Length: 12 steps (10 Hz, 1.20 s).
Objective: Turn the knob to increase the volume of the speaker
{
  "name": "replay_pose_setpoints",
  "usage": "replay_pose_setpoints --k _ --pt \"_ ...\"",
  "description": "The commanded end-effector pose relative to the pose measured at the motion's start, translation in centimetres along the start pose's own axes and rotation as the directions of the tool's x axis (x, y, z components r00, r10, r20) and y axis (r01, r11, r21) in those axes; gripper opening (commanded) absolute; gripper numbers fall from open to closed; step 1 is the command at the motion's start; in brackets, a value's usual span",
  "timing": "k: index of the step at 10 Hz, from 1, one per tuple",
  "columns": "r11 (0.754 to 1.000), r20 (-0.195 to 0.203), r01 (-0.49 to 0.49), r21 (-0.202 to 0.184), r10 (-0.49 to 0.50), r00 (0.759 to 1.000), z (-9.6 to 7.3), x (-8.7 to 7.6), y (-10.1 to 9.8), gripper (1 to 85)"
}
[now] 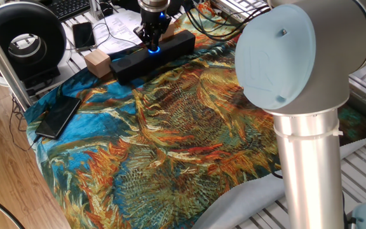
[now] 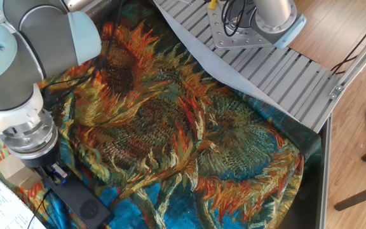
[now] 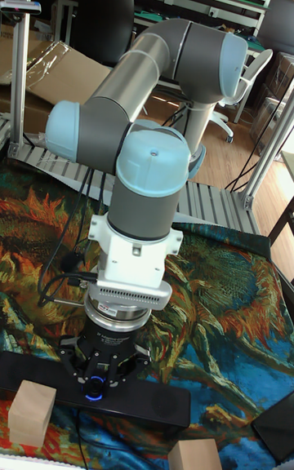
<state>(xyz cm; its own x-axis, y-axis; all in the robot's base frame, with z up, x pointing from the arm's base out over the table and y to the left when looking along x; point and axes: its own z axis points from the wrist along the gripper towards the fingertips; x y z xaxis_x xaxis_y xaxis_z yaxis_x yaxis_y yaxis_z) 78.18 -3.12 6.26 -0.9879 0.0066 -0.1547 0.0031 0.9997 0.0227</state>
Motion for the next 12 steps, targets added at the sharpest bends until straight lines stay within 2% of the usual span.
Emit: replay_pose_setpoints --k 1,2,3,4,7,9,11,12 --pt "0.996 -0.003 -0.071 -0.059 0.071 0.997 -0.3 0.1 0.1 28.3" --pt "0.993 -0.005 -0.087 -0.080 0.087 0.996 -0.4 0.2 0.0 28.7" --pt "0.992 -0.012 -0.098 -0.081 0.097 0.995 -0.4 0.4 -0.2 29.0" --pt "0.987 -0.020 -0.128 -0.099 0.127 0.992 -0.4 0.4 0.1 29.0" --pt "0.975 -0.007 -0.190 -0.117 0.190 0.982 -0.3 -0.2 0.4 32.0" --pt "0.971 -0.004 -0.208 -0.120 0.209 0.978 -0.1 -0.4 0.3 33.0" --pt "0.971 -0.020 -0.211 -0.109 0.210 0.977 -0.1 0.1 0.2 33.0" --pt "0.974 -0.041 -0.203 -0.100 0.200 0.979 -0.1 0.7 0.1 33.0"
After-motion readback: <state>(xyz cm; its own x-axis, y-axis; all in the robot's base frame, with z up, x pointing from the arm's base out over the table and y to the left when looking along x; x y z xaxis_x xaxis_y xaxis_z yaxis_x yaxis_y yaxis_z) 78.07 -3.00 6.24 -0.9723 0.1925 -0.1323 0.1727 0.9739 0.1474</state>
